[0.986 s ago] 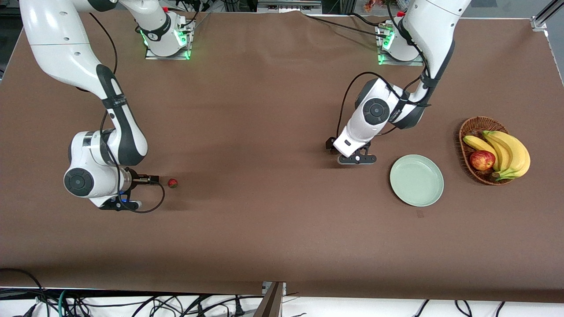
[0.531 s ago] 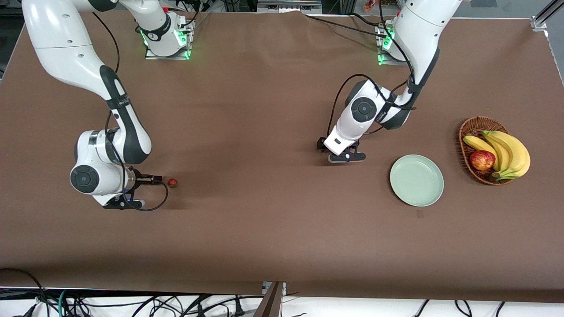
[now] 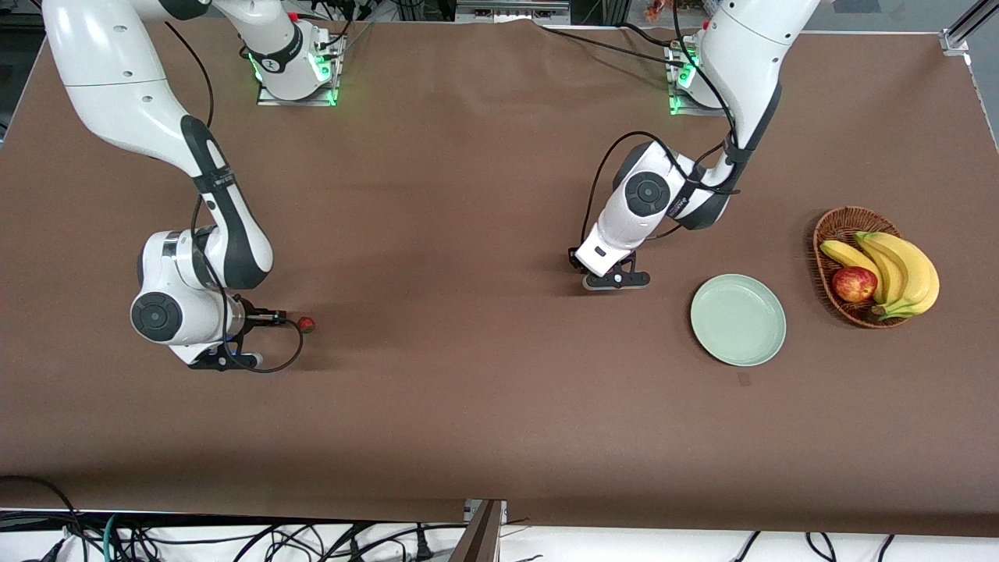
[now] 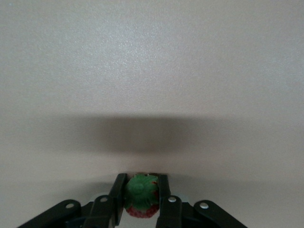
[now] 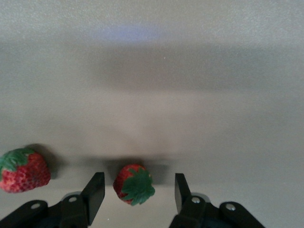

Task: Collect all strawberries into plate
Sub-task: 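Grasp the middle strawberry with the left gripper while the right gripper grasps another, then lower the strawberry onto the plate with the left gripper while the right gripper carries another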

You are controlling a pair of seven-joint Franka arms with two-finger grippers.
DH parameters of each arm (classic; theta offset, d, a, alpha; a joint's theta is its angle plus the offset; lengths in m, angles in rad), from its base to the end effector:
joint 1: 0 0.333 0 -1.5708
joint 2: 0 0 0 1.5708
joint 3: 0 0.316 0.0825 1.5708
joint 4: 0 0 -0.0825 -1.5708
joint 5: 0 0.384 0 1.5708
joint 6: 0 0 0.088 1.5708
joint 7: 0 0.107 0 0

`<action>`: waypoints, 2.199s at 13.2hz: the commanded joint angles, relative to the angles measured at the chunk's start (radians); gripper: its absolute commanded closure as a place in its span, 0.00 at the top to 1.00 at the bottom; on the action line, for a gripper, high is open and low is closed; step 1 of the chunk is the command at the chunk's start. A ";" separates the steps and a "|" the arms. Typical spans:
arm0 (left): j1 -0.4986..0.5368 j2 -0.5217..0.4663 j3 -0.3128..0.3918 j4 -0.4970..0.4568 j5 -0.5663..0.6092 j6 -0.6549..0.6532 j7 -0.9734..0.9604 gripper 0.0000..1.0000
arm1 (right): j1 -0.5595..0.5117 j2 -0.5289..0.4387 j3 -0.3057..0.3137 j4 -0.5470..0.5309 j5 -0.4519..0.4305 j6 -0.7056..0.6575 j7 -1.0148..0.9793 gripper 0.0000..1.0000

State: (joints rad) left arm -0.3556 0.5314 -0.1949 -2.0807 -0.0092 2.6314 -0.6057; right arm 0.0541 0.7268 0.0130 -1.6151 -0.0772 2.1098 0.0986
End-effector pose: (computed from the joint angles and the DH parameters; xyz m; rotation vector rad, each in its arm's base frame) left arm 0.5012 -0.3076 0.1742 3.0366 0.1380 -0.0488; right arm 0.6644 0.0402 0.1816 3.0506 0.0207 -0.3474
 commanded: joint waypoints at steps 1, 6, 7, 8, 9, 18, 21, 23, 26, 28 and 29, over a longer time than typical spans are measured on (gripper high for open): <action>0.004 -0.062 0.005 0.007 0.005 -0.098 -0.006 0.03 | -0.004 -0.015 0.005 -0.031 -0.006 0.019 -0.010 0.34; 0.102 -0.171 0.011 0.105 0.005 -0.486 0.151 0.10 | -0.004 -0.017 0.005 -0.026 -0.006 0.015 -0.013 0.10; 0.146 -0.178 0.011 0.128 0.005 -0.545 0.249 0.12 | -0.004 -0.021 0.008 -0.020 -0.006 0.010 -0.013 0.05; 0.192 -0.183 0.009 0.146 0.005 -0.583 0.353 0.14 | -0.004 -0.027 0.008 -0.008 -0.003 0.010 -0.016 0.05; 0.242 -0.182 0.009 0.151 0.005 -0.597 0.463 0.17 | -0.004 -0.036 0.012 0.012 -0.003 0.004 -0.017 0.05; 0.546 0.010 0.009 0.166 0.001 -0.360 1.141 0.28 | 0.039 -0.035 0.288 0.118 -0.009 -0.027 0.321 0.05; 0.541 0.015 0.009 0.166 0.003 -0.344 1.149 0.94 | 0.165 0.006 0.294 0.167 -0.010 0.029 0.504 0.05; 0.543 0.013 0.009 0.166 0.003 -0.350 1.149 1.00 | 0.240 0.051 0.292 0.233 -0.010 0.032 0.613 0.05; 0.544 0.009 0.009 0.166 0.003 -0.355 1.149 1.00 | 0.372 0.143 0.288 0.390 -0.010 0.038 0.754 0.05; 0.544 0.001 0.005 0.165 0.002 -0.366 1.146 1.00 | 0.456 0.219 0.285 0.499 -0.010 0.080 0.853 0.05; 0.544 -0.008 0.003 0.166 0.001 -0.398 1.143 1.00 | 0.492 0.250 0.279 0.535 -0.010 0.120 0.887 0.05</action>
State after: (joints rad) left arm 0.1864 0.5466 -0.1862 -1.9223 -0.0070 2.2860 0.5196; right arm 0.4813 0.8797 0.3046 -1.2173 -0.0764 2.1983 0.9167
